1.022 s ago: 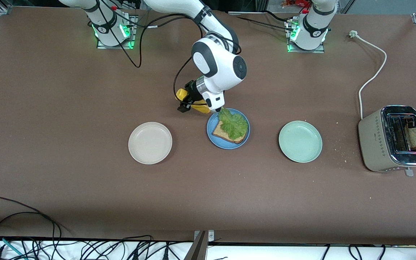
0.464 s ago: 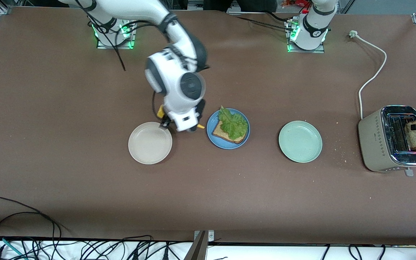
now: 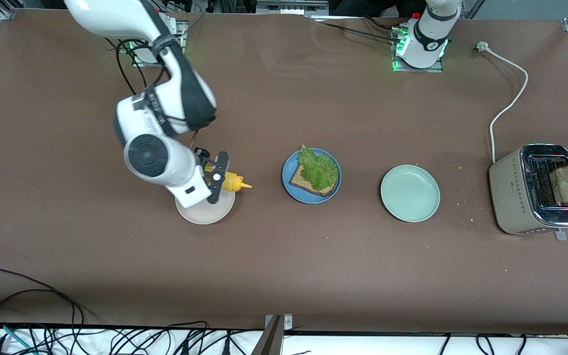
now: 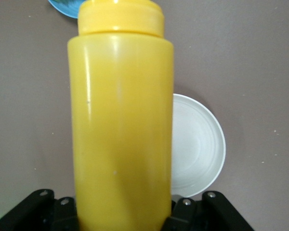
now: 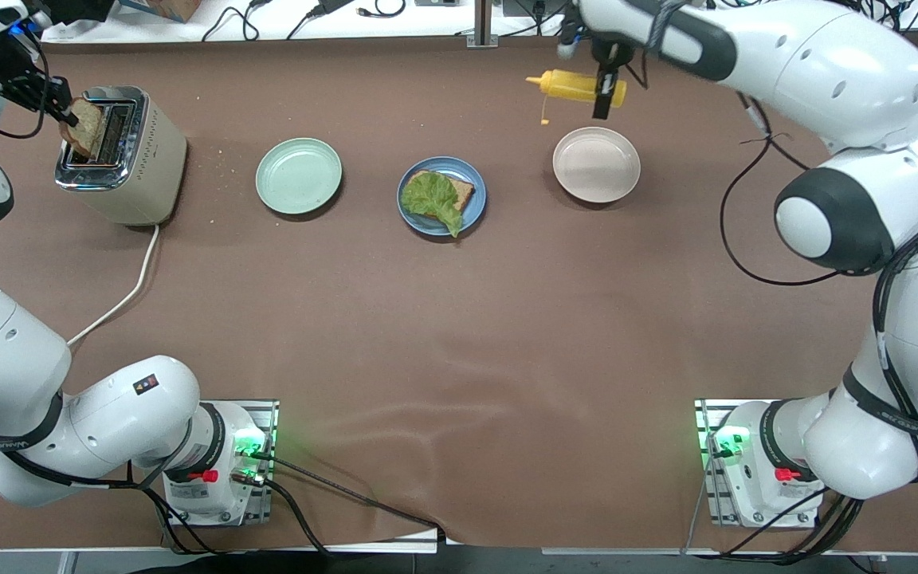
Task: Make sandwich in blue plate with both arms
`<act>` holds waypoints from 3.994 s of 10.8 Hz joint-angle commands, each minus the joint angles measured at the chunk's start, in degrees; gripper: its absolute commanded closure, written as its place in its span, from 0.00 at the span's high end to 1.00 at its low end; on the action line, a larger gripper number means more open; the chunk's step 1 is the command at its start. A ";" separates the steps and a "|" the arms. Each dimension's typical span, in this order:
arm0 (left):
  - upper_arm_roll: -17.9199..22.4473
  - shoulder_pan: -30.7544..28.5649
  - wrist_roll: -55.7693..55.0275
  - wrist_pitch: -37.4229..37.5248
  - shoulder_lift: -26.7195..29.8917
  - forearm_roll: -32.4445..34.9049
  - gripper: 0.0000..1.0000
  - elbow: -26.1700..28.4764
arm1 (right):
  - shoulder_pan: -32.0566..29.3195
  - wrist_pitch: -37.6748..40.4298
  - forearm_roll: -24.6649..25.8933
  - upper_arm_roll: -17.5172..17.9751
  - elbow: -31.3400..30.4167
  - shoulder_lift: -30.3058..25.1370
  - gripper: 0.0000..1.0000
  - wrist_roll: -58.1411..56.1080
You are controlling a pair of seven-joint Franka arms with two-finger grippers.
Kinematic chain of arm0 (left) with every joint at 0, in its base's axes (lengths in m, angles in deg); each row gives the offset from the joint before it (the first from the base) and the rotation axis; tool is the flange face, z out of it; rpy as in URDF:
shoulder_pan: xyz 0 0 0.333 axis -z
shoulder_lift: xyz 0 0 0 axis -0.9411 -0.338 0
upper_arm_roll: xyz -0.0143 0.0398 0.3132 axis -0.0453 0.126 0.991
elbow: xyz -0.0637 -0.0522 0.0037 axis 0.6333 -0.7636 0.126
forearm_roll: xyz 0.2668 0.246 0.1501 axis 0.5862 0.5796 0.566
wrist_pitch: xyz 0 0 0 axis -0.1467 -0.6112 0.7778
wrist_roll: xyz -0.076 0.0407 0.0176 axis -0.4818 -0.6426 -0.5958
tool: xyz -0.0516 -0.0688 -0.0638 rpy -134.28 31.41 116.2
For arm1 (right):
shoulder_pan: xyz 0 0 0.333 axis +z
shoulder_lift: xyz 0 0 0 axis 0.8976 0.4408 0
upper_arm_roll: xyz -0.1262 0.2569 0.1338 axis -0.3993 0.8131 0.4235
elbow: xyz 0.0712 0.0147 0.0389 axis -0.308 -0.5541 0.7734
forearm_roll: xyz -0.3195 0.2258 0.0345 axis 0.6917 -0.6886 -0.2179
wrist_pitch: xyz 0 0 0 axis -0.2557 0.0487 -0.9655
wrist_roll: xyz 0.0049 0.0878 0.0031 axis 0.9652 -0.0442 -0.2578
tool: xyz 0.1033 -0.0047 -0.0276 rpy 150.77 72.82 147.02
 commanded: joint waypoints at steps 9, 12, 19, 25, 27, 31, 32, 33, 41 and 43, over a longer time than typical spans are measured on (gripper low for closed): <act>-20.14 3.45 0.10 24.62 9.06 -1.55 0.00 -6.61 | -29.16 4.31 -40.08 1.85 -2.25 9.07 0.00 -60.28; -20.95 11.32 -3.23 27.69 4.33 -12.45 0.00 -5.46 | -32.42 10.37 -50.01 1.67 -2.08 15.75 0.00 -71.55; -20.78 29.97 -13.10 9.12 -15.87 -31.04 0.00 -4.67 | -34.71 15.58 -61.64 1.76 -1.37 24.99 0.00 -85.89; -19.82 32.45 -1.67 2.83 -23.02 -31.65 0.46 -2.55 | -36.03 15.05 -61.73 1.76 -0.76 31.24 0.00 -91.88; -19.38 31.75 0.78 1.60 -23.11 -30.95 1.00 -2.64 | -36.03 15.14 -64.09 1.76 -0.84 32.64 0.00 -91.88; -17.97 30.43 2.64 1.95 -21.54 -29.38 1.00 -3.43 | -36.56 15.58 -69.71 1.76 -0.85 33.88 0.45 -92.23; -17.97 30.00 2.47 2.12 -20.31 -26.84 1.00 -3.69 | -36.65 15.75 -70.08 1.76 -0.85 33.88 0.99 -92.58; -18.05 29.21 1.94 3.87 -18.91 -24.81 1.00 -3.70 | -36.65 15.75 -71.30 1.76 -0.85 33.88 1.00 -92.59; -16.92 28.75 -9.75 15.31 5.32 -2.58 1.00 -2.91 | -37.44 20.75 -69.21 -3.77 -0.76 32.57 1.00 -92.06; -9.39 34.28 -10.02 16.62 11.75 -0.28 1.00 -2.38 | -37.70 22.87 -66.32 -7.19 -0.76 30.64 1.00 -91.88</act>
